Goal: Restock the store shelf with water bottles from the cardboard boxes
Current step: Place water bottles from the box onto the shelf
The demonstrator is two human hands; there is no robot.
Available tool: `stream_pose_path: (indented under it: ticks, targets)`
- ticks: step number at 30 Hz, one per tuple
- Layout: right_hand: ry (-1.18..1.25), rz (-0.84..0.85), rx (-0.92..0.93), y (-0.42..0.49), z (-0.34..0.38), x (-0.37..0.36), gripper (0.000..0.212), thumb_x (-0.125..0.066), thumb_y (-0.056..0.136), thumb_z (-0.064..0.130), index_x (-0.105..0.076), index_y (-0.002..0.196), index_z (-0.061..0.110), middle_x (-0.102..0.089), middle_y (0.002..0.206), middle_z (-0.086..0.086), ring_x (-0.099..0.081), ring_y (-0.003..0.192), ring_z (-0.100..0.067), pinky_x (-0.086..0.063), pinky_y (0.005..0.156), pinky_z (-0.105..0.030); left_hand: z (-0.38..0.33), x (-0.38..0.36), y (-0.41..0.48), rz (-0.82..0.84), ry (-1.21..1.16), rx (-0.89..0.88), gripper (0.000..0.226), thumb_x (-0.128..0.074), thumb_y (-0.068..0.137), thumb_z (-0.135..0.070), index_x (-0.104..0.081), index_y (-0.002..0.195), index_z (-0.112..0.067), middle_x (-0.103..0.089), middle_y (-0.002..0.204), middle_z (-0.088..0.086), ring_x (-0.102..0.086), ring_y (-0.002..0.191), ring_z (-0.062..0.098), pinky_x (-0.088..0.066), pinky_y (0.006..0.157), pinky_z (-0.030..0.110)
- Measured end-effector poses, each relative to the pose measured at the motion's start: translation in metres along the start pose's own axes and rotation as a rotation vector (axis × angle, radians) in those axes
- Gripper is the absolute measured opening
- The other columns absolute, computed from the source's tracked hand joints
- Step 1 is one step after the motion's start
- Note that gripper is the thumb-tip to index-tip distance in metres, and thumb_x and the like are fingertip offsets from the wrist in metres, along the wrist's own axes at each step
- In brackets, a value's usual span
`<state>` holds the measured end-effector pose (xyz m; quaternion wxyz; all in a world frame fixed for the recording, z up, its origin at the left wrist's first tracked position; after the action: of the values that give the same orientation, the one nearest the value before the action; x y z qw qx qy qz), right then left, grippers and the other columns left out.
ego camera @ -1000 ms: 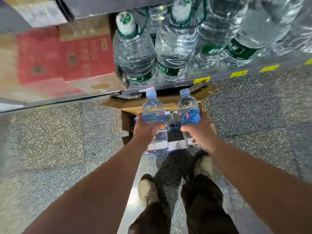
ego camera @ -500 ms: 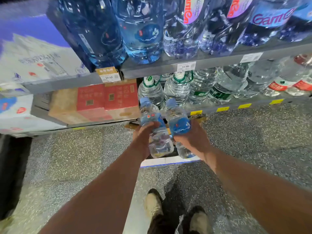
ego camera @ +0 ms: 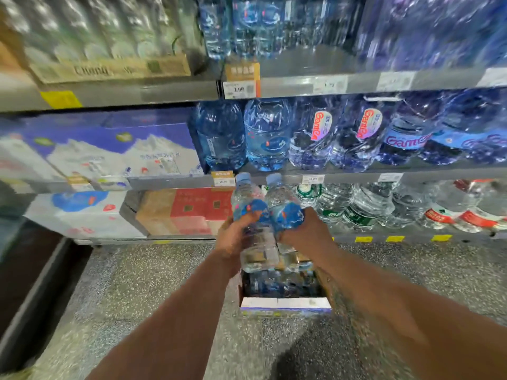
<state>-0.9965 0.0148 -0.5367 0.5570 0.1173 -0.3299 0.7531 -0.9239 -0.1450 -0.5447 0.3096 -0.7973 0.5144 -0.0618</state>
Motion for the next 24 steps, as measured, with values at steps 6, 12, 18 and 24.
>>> stream_pose_path:
  ticks: [6, 12, 18, 24]
  targets:
    - [0.084, -0.092, 0.032, -0.042, 0.058, 0.014, 0.069, -0.087, 0.059, 0.033, -0.046, 0.112, 0.017, -0.060, 0.103, -0.003, -0.057, 0.088, -0.021, -0.046, 0.070, -0.030, -0.059, 0.004, -0.037, 0.144, 0.065, -0.086, 0.046, -0.070, 0.073, -0.032, -0.067, 0.110, -0.006, -0.069, 0.097, 0.015, -0.068, 0.081, 0.027, -0.057, 0.071, 0.033]
    - [0.080, -0.150, 0.076, -0.077, 0.114, 0.032, 0.061, -0.085, 0.054, 0.032, -0.049, 0.102, 0.023, -0.062, 0.092, 0.008, -0.063, 0.090, -0.017, -0.051, 0.069, -0.028, -0.124, 0.006, -0.069, 0.177, 0.091, -0.352, 0.027, -0.076, 0.073, -0.016, -0.073, 0.099, -0.012, -0.072, 0.100, 0.015, -0.068, 0.094, 0.033, -0.053, 0.086, 0.050]
    - [0.150, -0.181, 0.130, -0.098, 0.171, 0.048, 0.065, -0.086, 0.052, 0.035, -0.043, 0.101, 0.028, -0.053, 0.078, 0.019, -0.047, 0.065, 0.006, -0.032, 0.050, -0.012, -0.175, 0.026, -0.092, 0.062, 0.076, -0.397, 0.035, -0.078, 0.071, -0.016, -0.069, 0.104, -0.014, -0.074, 0.095, 0.007, -0.070, 0.093, 0.027, -0.051, 0.090, 0.051]
    - [0.214, -0.168, 0.225, -0.102, 0.214, 0.071, 0.064, -0.087, 0.053, 0.031, -0.050, 0.105, 0.024, -0.064, 0.091, 0.010, -0.058, 0.076, -0.004, -0.043, 0.060, -0.022, -0.219, 0.010, -0.104, 0.033, 0.127, -0.447, 0.022, -0.072, 0.078, -0.019, -0.071, 0.100, -0.012, -0.074, 0.092, 0.010, -0.069, 0.091, 0.027, -0.053, 0.087, 0.045]
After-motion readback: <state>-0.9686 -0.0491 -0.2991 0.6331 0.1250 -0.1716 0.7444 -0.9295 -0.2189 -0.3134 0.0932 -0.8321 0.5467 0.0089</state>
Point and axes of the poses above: each hand's wrist, its own y-axis towards the middle knuckle, its own x-axis out of the back of the hand, z = x × y, the point moved 10 cm from there along y, towards the middle knuckle
